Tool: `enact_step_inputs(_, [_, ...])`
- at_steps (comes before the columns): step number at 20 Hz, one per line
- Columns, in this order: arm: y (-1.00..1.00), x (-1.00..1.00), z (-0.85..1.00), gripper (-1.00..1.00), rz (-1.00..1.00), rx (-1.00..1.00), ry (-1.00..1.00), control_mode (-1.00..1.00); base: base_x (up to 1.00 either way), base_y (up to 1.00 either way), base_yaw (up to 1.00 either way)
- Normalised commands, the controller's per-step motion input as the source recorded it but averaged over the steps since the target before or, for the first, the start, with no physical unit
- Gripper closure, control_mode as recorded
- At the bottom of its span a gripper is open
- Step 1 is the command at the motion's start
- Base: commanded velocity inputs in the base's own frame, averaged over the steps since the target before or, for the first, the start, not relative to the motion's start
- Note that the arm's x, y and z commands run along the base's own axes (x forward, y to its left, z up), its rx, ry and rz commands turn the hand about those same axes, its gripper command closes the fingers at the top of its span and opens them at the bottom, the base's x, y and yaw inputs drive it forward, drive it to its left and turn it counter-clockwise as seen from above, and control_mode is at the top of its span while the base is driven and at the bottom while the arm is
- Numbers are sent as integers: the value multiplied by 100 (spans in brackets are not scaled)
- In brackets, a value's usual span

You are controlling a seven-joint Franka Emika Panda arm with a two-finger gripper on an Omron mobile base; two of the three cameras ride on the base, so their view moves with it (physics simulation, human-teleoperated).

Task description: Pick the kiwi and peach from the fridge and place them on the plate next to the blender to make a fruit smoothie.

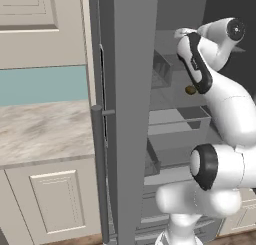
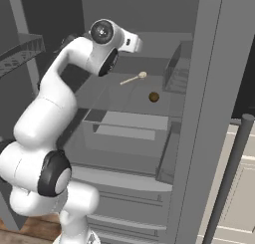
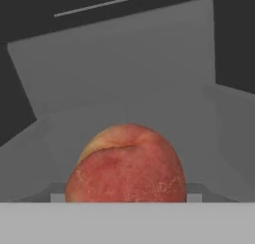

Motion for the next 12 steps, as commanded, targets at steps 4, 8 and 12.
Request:
enact_step_inputs(4, [-3, -100, 19, 100, 0, 0, -1, -100, 0, 0, 0])
enact_step_inputs(8, [-5, -100, 4, 100, 0, 0, 19, -100, 0, 0, 0])
enact_step_inputs(12, [0, -100, -67, 100, 0, -13, 68, -100, 0, 0, 0])
